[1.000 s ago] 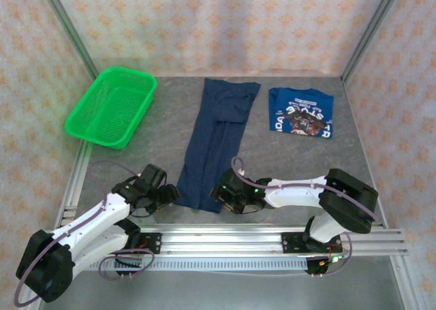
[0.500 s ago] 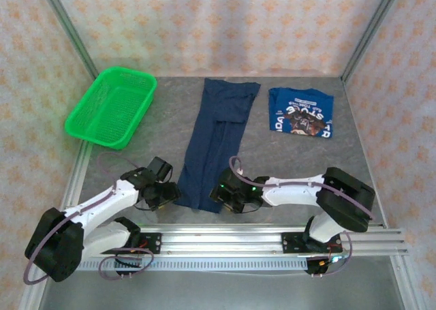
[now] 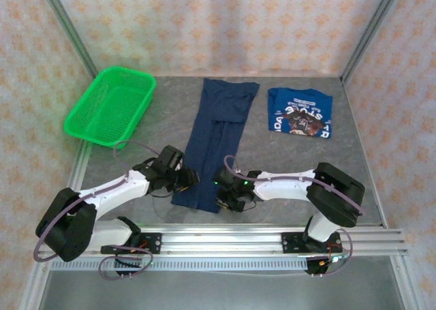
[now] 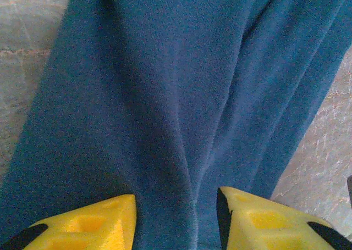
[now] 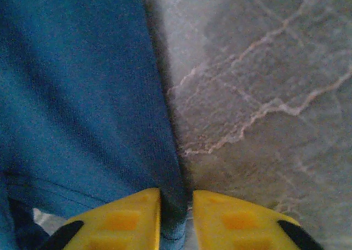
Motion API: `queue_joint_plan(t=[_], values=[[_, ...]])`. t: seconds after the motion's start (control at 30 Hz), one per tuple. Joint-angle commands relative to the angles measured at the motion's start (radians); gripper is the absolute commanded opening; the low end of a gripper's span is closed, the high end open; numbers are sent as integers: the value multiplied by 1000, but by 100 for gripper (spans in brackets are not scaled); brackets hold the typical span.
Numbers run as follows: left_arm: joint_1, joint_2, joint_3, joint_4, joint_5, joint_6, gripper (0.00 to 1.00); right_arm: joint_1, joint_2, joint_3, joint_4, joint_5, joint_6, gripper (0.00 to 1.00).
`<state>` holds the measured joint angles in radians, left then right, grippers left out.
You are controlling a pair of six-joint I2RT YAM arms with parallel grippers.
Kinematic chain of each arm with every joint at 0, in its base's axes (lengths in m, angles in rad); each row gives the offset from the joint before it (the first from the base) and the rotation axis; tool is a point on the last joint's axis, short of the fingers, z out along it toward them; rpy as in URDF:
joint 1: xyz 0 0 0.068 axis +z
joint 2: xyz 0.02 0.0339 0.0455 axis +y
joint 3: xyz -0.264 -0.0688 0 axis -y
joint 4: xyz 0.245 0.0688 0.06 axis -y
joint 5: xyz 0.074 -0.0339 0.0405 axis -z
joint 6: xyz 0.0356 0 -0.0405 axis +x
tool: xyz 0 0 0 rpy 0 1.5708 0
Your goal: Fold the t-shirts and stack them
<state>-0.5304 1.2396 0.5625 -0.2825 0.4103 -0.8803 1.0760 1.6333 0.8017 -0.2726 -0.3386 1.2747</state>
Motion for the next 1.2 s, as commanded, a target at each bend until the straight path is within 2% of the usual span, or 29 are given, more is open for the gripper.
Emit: queue_joint_plan(t=[0.0, 0.1, 0.17, 0.3, 0.43, 0.53, 0.97, 1.17], values=[[-1, -70, -14, -95, -42, 40, 42, 27, 111, -7, 297, -73, -4, 12], [3, -163, -40, -169, -68, 28, 61, 27, 92, -12, 286, -75, -6, 12], [7, -238, -42, -246, -99, 19, 69, 26, 93, -8, 284, -79, -6, 13], [19, -344, -85, -326, -128, 9, 72, 27, 97, -4, 283, -89, -3, 22], [24, -331, -129, -289, -116, 18, 69, 27, 86, 15, 276, -100, -2, 34], [26, -304, -138, -237, -113, 19, 66, 27, 80, 46, 244, -104, -14, 37], [27, -183, -165, -166, -104, 18, 49, 28, 112, 68, 226, -119, -19, 38], [26, -110, -150, -51, -62, 0, 37, 29, 155, 91, 262, -128, -21, 34]])
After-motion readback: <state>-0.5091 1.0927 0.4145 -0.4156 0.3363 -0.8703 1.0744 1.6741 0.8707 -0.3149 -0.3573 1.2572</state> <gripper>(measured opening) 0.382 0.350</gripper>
